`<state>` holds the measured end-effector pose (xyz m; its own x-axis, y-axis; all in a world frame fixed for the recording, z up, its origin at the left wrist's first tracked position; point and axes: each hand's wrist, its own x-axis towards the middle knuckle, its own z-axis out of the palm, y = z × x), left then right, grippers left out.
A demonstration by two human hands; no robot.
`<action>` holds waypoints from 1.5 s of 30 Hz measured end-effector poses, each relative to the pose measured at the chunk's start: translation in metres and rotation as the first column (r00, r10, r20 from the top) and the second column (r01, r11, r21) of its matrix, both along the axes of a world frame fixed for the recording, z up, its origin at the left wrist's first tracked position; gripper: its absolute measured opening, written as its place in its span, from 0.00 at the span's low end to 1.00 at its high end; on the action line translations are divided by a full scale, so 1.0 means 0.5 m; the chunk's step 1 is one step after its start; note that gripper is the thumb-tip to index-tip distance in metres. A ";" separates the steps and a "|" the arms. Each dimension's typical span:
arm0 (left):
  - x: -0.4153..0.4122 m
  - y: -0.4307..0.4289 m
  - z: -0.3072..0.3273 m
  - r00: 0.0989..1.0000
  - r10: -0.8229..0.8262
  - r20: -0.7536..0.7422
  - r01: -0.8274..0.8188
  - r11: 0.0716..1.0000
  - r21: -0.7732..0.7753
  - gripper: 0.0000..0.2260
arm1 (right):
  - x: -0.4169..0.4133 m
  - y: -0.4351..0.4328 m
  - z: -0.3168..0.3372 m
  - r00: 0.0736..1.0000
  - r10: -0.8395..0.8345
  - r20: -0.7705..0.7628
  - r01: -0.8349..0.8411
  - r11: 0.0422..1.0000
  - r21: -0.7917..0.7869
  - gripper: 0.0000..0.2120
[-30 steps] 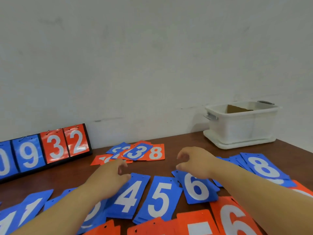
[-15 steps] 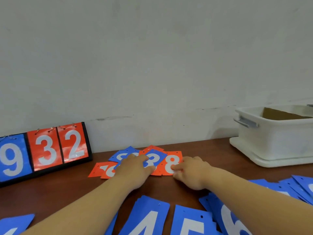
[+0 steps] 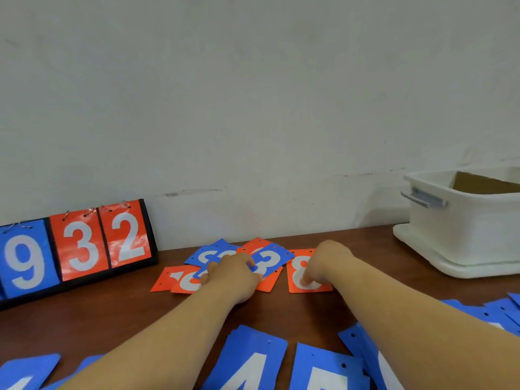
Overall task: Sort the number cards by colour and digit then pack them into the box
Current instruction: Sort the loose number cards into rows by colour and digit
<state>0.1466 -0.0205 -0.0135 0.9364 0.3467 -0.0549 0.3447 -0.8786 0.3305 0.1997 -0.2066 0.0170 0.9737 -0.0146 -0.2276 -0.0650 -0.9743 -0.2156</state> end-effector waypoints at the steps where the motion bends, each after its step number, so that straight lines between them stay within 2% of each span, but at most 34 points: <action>1: 0.004 0.002 0.002 1.000 0.004 0.013 -0.003 1.000 -0.011 0.16 | 0.002 0.001 0.002 1.000 0.001 -0.011 -0.001 1.000 -0.015 0.34; 6: 0.020 0.014 0.015 1.000 -0.016 -0.005 0.016 0.999 -0.036 0.25 | 0.015 0.033 -0.008 0.997 -0.039 -0.074 0.036 0.998 -0.042 0.39; 9: 0.026 0.017 0.027 0.999 -0.045 -0.027 0.044 0.999 -0.032 0.25 | 0.047 0.045 -0.032 0.999 0.041 -0.033 -0.041 0.999 0.018 0.28; 11: 0.030 0.019 0.032 0.999 -0.040 -0.034 0.039 0.998 -0.052 0.25 | 0.081 0.051 -0.053 0.995 0.090 -0.051 -0.088 0.996 0.033 0.28; 13: 0.029 0.017 0.034 0.999 -0.032 -0.031 0.029 0.996 -0.079 0.26 | 0.042 0.058 -0.026 0.989 0.035 -0.143 -0.042 0.998 -0.051 0.32; 16: 0.029 0.013 0.034 0.998 0.002 0.060 0.005 0.994 -0.110 0.26 | 0.019 0.060 -0.009 0.988 -0.070 -0.138 0.059 0.995 -0.076 0.30; 20: 0.027 0.006 0.021 0.981 -0.025 0.194 0.055 0.987 -0.152 0.20 | 0.050 0.061 -0.014 0.981 -0.024 -0.190 0.005 0.995 -0.100 0.45; 21: 0.025 0.004 0.019 0.973 -0.037 0.226 0.070 0.988 -0.138 0.18 | 0.039 0.058 -0.002 0.980 -0.021 -0.199 -0.003 0.993 -0.120 0.43; 23: 0.020 -0.001 0.018 0.956 -0.052 0.288 0.088 0.990 -0.114 0.13 | 0.014 0.047 0.017 0.984 -0.013 -0.180 -0.013 0.990 -0.142 0.33; 25: 0.013 -0.001 0.024 0.941 -0.031 0.336 0.077 0.989 -0.126 0.11 | 0.018 0.040 0.012 0.991 0.011 -0.136 -0.029 0.991 -0.132 0.30; 29: -0.039 0.007 0.072 0.922 0.023 0.385 0.046 0.984 -0.171 0.19 | -0.032 0.019 0.021 0.984 0.165 -0.068 -0.173 0.974 -0.148 0.29; 31: -0.085 0.012 0.106 0.911 0.036 0.410 0.056 0.976 -0.210 0.20 | -0.069 -0.012 0.043 0.985 0.169 0.039 -0.168 0.985 -0.033 0.25; 33: -0.142 0.011 0.137 0.890 0.046 0.454 0.081 0.963 -0.256 0.21 | -0.114 -0.053 0.073 0.980 0.135 0.148 -0.163 0.967 0.194 0.18; 35: -0.213 -0.002 0.164 0.867 0.061 0.494 0.111 0.944 -0.311 0.20 | -0.183 -0.091 0.103 0.976 0.043 0.214 -0.148 0.851 0.505 0.17; 36: -0.244 -0.010 0.174 0.857 0.070 0.511 0.126 0.932 -0.340 0.19 | -0.214 -0.100 0.116 0.969 0.021 0.244 -0.162 0.802 0.575 0.17; 41: -0.495 -0.064 0.205 0.748 0.141 0.649 0.229 0.862 -0.451 0.20 | -0.439 -0.120 0.154 0.924 0.068 0.375 -0.325 0.654 0.683 0.18; 45: -0.723 -0.078 0.167 0.630 0.304 0.714 0.257 0.787 -0.562 0.21 | -0.624 -0.150 0.107 0.879 0.006 0.476 -0.407 0.528 0.746 0.21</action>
